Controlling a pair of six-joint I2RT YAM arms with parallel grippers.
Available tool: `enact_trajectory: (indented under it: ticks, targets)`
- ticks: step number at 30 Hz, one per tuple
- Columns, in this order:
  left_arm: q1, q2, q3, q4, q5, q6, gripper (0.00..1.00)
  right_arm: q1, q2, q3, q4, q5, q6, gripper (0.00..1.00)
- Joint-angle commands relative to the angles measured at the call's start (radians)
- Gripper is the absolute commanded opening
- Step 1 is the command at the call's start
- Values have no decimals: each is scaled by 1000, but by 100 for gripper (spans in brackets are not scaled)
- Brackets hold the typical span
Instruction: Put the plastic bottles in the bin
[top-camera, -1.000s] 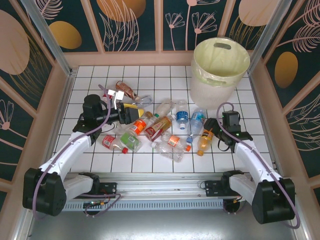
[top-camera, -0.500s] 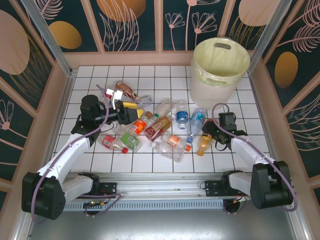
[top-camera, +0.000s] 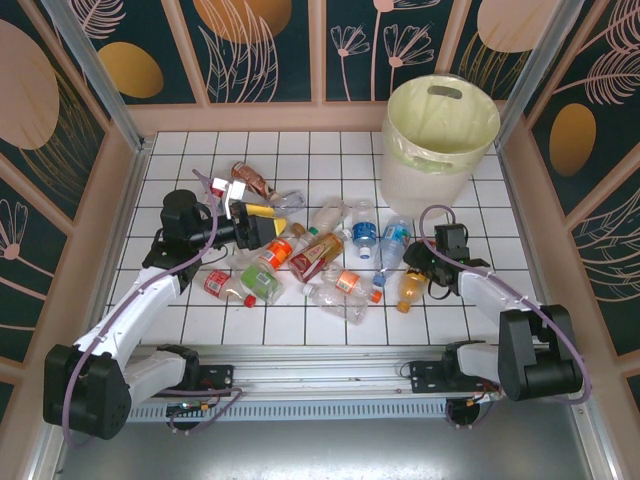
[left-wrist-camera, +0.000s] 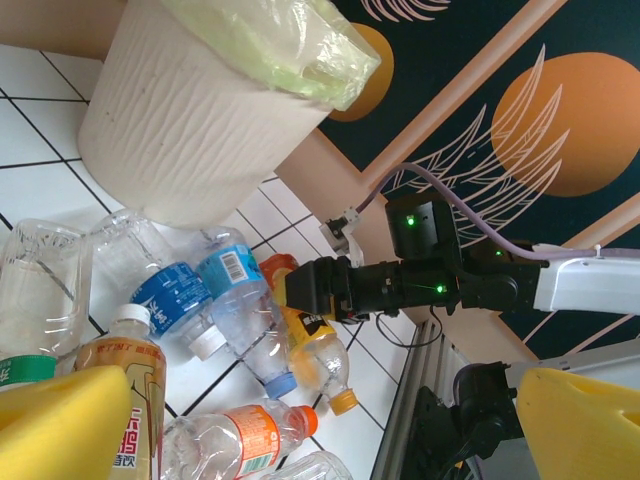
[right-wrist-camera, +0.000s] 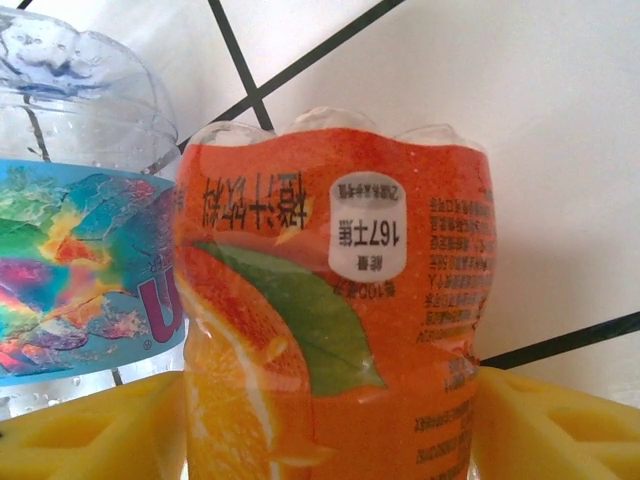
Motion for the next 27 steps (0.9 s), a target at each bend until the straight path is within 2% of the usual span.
enact_trajectory:
  ticks: [1,8,13,16,19,23,27]
  targets:
    - [-5,-16,-7,22,10,-1,99,-2,-32,-1,-9,33,-12,74]
    - [-5,-14,-5,20,10,1,99,-1,-121,33,-90,59,-33,75]
    - [-7,-9,-1,13,0,2,99,3,-114,34,-97,61,-32,75]
    - [-6,-21,-4,6,-22,0,99,30,-203,54,-131,121,-56,74]
    - [-7,-24,-5,8,-27,5,99,46,-244,107,-172,106,-75,75]
    - [-7,-24,-1,5,-28,-4,99,104,-240,154,-164,100,-68,75]
    - [-7,-42,1,-7,-66,-13,99,171,-157,210,-124,99,-51,76]
